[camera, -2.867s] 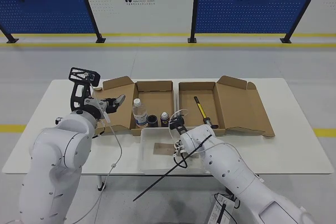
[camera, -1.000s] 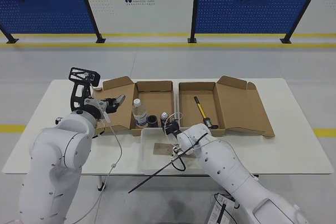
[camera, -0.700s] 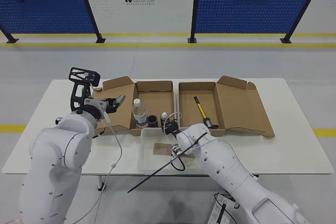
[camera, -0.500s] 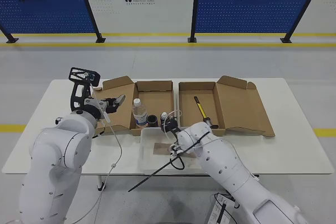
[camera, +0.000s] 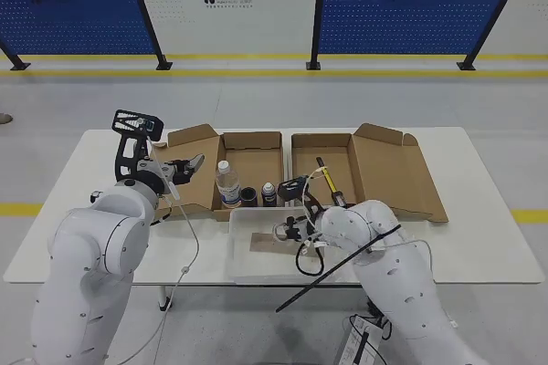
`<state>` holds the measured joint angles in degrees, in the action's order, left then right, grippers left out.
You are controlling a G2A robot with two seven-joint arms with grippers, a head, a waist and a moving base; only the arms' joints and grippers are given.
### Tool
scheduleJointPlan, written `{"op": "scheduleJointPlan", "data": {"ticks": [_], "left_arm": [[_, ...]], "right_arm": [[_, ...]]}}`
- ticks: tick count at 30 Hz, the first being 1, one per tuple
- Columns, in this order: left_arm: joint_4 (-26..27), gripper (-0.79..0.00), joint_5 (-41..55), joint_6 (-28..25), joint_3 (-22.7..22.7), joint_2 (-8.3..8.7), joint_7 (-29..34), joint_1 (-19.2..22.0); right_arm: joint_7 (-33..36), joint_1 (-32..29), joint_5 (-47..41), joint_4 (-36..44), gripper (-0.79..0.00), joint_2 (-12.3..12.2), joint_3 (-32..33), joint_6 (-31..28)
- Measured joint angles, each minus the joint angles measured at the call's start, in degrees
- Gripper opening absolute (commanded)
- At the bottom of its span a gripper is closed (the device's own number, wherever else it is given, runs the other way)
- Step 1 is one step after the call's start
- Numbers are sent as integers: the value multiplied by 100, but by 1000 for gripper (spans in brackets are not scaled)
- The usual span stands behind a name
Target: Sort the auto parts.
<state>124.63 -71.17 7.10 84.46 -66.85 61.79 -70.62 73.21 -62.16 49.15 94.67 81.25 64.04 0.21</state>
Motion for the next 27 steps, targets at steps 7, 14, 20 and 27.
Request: {"op": "scheduleJointPlan", "data": {"ticks": [7, 14, 20, 27], "left_arm": [[0, 0, 0, 0, 0, 0, 0, 0], [0, 0, 0, 0, 0, 0, 0, 0], [0, 0, 0, 0, 0, 0, 0, 0], [0, 0, 0, 0, 0, 0, 0, 0]], "right_arm": [[-397, -432, -1674, 19, -785, -97, 737, -701], [-520, -635, -3040, -249, -785, -175, 1097, -1380], [-476, -721, -3712, -402, -785, -247, 1206, -1734], [-480, -749, -4076, -492, -785, -323, 1188, -1914]]}}
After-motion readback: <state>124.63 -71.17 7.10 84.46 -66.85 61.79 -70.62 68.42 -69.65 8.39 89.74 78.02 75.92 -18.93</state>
